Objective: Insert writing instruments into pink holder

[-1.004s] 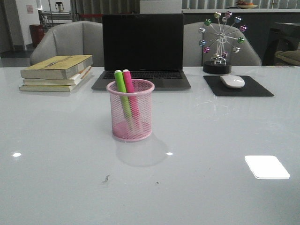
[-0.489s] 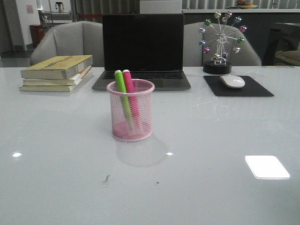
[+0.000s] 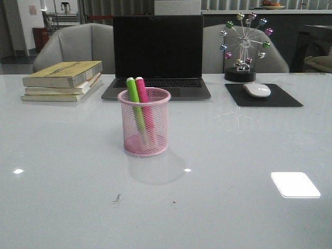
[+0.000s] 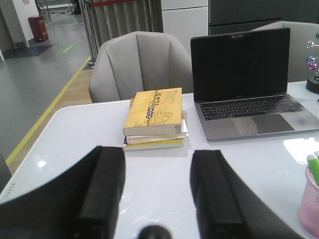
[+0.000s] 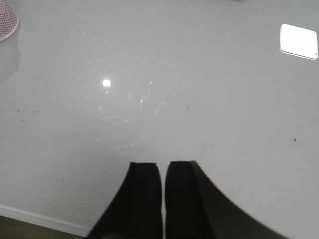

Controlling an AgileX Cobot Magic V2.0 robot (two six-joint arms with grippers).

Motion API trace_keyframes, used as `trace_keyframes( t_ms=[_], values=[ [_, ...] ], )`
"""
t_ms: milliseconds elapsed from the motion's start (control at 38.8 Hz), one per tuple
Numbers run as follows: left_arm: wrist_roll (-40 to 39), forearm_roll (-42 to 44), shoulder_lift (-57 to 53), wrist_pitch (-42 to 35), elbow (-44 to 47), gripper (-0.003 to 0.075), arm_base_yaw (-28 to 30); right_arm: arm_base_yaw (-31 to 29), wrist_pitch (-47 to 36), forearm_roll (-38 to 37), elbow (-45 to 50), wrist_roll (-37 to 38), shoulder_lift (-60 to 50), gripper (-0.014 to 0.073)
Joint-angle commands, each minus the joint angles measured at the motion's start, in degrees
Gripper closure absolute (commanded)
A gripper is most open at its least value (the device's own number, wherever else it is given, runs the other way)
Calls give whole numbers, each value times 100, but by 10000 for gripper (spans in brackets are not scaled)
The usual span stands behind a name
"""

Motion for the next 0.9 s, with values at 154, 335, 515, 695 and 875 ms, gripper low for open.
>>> trace_keyframes(
  t_ms=[154,335,515,695,875],
  values=[
    [-36,-35,-11,-472,-168,337,6,-34,-383,25,-157,10,-20,544],
    [-36,-35,-11,-472,-168,337,6,-34,-376,25,-157,10,-20,544],
    [-36,-35,-11,-472,-168,337,6,-34,-332,25,-157,10,-20,544],
    [-36,-35,-11,-472,-168,337,6,-34,-332,25,-157,10,-20,544],
    [-36,-35,-11,-472,-168,337,6,-34,-444,25,-157,10,-20,544]
  ],
)
